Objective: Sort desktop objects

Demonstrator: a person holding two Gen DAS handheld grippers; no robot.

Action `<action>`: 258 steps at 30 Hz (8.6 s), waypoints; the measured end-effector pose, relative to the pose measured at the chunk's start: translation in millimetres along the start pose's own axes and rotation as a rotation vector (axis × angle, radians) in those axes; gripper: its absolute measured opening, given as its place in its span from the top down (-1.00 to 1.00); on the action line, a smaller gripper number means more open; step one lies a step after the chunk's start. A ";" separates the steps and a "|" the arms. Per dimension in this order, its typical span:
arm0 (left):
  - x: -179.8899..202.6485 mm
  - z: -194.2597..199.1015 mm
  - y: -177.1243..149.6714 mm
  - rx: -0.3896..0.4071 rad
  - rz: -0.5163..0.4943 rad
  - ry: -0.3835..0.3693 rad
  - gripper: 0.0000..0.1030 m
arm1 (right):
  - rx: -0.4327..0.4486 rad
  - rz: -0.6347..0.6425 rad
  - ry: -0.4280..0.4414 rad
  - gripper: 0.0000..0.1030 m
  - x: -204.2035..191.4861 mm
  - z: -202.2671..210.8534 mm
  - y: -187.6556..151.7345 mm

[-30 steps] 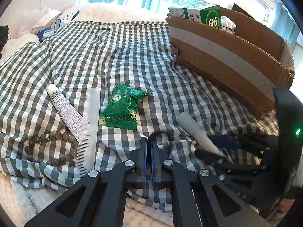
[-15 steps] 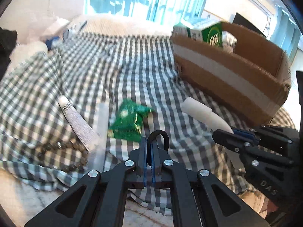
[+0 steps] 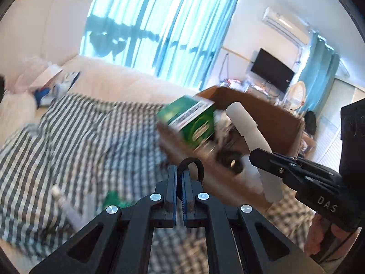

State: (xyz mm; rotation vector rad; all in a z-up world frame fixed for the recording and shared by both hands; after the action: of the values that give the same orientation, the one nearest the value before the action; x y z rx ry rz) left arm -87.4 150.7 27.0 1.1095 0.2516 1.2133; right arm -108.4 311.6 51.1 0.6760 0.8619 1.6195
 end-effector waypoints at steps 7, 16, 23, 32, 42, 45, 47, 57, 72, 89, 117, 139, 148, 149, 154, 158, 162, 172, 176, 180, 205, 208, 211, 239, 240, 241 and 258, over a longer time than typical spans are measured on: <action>55.9 -50.4 48.2 0.032 -0.088 -0.047 0.93 | 0.059 -0.118 -0.126 0.77 74.8 -6.3 22.7; 69.1 -104.6 47.5 0.032 -0.076 -0.003 -0.81 | 0.196 -0.131 -0.193 -0.31 81.9 12.2 23.7; 54.0 -84.2 45.5 0.015 -0.082 0.056 -0.85 | 0.235 -0.132 -0.208 -0.31 72.6 42.9 23.5; -9.1 36.3 45.6 0.022 -0.113 0.286 -1.00 | 0.228 -0.067 -0.078 -0.36 -4.9 62.7 -16.3; -125.6 106.2 -41.5 0.024 0.078 0.474 -1.00 | 0.045 -0.016 -0.013 -0.36 -90.7 10.3 -72.3; -146.9 89.9 -71.0 -0.022 0.118 0.507 -1.00 | 0.002 0.027 -0.041 -0.36 -107.8 -8.2 -86.2; -156.2 71.9 -81.6 -0.076 0.128 0.514 -1.00 | -0.020 0.045 -0.056 -0.36 -116.7 -23.2 -93.5; -161.1 1.5 -92.0 -0.203 0.080 0.510 -1.00 | -0.127 0.075 -0.044 -0.26 -132.0 -98.1 -115.6; -177.4 -44.4 -80.0 -0.208 0.083 0.566 -0.39 | -0.213 -0.040 -0.008 -0.09 -99.2 -137.2 -130.5; -194.7 -59.8 -88.5 -0.225 0.218 0.355 0.86 | -0.213 -0.032 0.000 -0.09 -103.7 -131.6 -129.4; -193.6 -76.5 -101.8 -0.288 0.154 0.360 0.63 | -0.244 -0.033 0.052 -0.18 -108.4 -140.8 -134.2; -186.9 -37.6 -76.8 -0.213 0.226 0.291 0.63 | -0.293 -0.019 0.169 0.10 -129.9 -193.8 -130.4; -185.1 -20.9 -82.0 -0.223 0.245 0.290 0.63 | -0.221 0.031 0.059 0.40 -114.9 -165.8 -120.1; -185.0 -17.3 -81.5 -0.216 0.252 0.285 0.63 | -0.218 0.028 0.049 0.40 -111.6 -163.3 -119.0; -185.9 4.0 -82.1 -0.199 0.296 0.258 0.63 | -0.223 -0.026 -0.011 0.41 -82.9 -140.2 -117.0; -176.1 20.1 -82.8 -0.162 0.267 0.260 0.63 | -0.202 0.002 -0.048 0.41 -80.9 -110.6 -114.3; -161.7 39.9 -77.5 -0.099 0.252 0.232 0.63 | -0.161 0.031 -0.043 0.41 -93.8 -77.8 -107.7; -125.8 77.4 -67.2 -0.010 0.216 0.230 0.63 | -0.107 0.043 -0.022 0.42 -104.9 1.2 -101.4; -95.1 88.3 -58.3 0.006 0.169 0.198 0.63 | -0.056 0.057 -0.044 0.42 -100.9 33.8 -84.3; -64.4 93.1 -46.3 0.015 0.116 0.173 0.63 | -0.011 0.078 -0.065 0.42 -92.2 63.4 -67.7; 88.5 -52.4 34.9 -0.018 -0.017 -0.055 0.63 | 0.064 -0.045 -0.124 0.52 66.9 56.0 -22.8; 89.2 -70.5 31.5 -0.056 -0.023 -0.119 0.61 | 0.050 -0.024 -0.108 0.34 66.7 55.7 -54.5; 93.0 -82.2 25.8 -0.098 -0.065 -0.111 0.05 | 0.038 -0.027 -0.082 0.13 60.8 58.8 -83.3; -121.7 38.2 -108.8 -0.153 0.159 0.369 -0.90 | -0.340 -0.027 -0.265 -0.53 -53.4 -3.0 -185.8; -119.1 28.3 -108.9 -0.179 0.125 0.368 -0.89 | -0.355 -0.024 -0.283 -0.54 -51.5 -6.8 -188.3; -117.8 17.8 -109.1 -0.208 0.099 0.367 -0.89 | -0.366 -0.018 -0.294 -0.54 -51.6 -11.2 -190.4; -151.0 -51.4 -123.7 -0.376 0.107 0.338 -0.67 | -0.454 0.107 -0.432 0.19 -46.9 -53.7 -205.3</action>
State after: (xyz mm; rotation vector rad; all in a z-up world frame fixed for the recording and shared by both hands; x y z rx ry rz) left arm -105.7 60.6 -152.8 0.5957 0.2103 1.4727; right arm -27.0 278.0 -147.6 0.7140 0.1368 1.6045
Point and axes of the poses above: each gripper's, at about its wrist camera, not at the fingertips, and z roughly against the way its jaws point, x to its right, y to its top, the point moved 2 cm from there along -z, roughly the way its jaws point, and after that the axes turned 9 degrees about -y, right-handed, at the moved point
